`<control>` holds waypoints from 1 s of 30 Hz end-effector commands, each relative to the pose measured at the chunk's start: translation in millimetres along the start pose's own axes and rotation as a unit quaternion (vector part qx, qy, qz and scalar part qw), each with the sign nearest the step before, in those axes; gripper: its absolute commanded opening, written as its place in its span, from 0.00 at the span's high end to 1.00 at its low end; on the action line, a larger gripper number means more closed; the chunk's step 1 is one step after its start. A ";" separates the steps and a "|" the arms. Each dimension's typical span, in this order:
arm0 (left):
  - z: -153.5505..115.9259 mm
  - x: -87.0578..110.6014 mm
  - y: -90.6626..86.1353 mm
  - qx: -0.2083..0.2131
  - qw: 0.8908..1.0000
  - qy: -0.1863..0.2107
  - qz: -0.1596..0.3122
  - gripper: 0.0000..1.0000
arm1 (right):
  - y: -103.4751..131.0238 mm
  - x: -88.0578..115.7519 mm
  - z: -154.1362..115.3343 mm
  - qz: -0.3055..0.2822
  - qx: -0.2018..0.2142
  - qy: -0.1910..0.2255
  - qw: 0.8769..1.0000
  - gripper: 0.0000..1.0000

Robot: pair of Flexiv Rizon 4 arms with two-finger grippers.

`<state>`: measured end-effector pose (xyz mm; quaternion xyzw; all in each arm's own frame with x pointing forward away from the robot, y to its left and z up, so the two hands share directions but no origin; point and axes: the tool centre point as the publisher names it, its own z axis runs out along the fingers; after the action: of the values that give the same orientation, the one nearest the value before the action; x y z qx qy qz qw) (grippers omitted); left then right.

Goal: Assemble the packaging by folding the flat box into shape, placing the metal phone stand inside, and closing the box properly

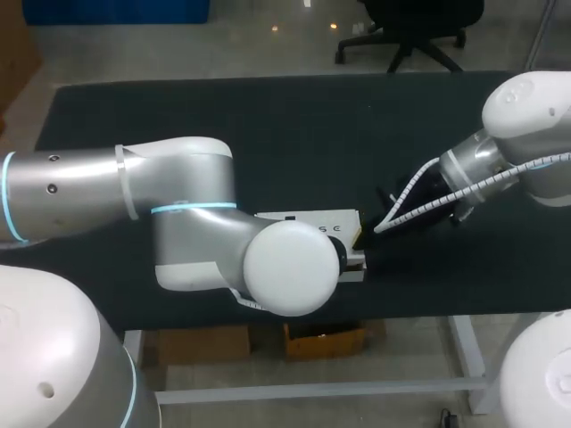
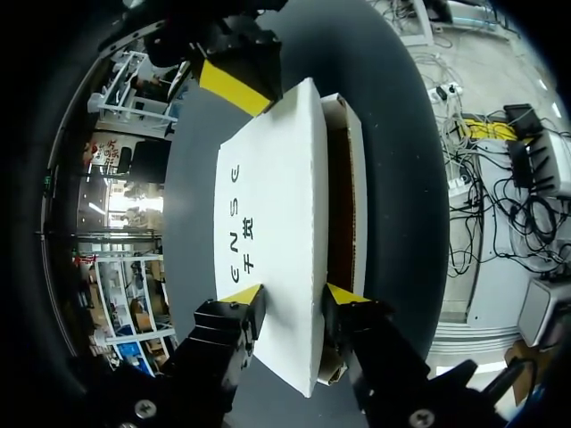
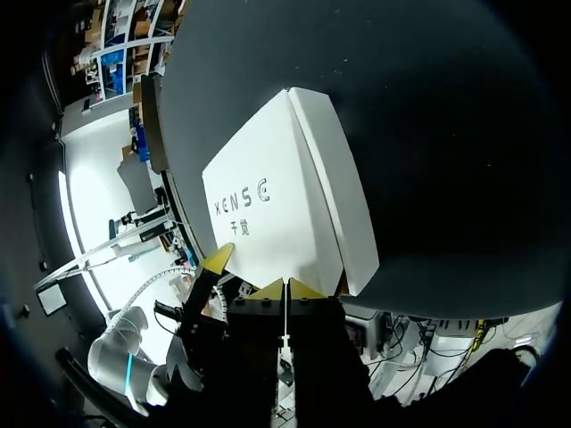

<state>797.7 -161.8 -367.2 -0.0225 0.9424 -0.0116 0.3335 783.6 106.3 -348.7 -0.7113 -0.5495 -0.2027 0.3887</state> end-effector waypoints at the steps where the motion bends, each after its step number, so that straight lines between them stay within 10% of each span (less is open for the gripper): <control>1: 0.8 1.5 -0.2 0.000 1.000 -0.002 -0.001 0.58 | 0.8 -1.0 -0.3 0.000 0.003 0.003 1.000 1.00; 30: 0.4 1.7 0.3 0.001 1.000 -0.002 -0.003 0.57 | -1.6 -8.2 2.7 0.007 0.005 0.005 1.000 1.00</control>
<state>797.5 -161.4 -367.9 -0.0244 0.9422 -0.0133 0.3339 779.6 105.2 -355.3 -0.7140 -0.5434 -0.1992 0.3940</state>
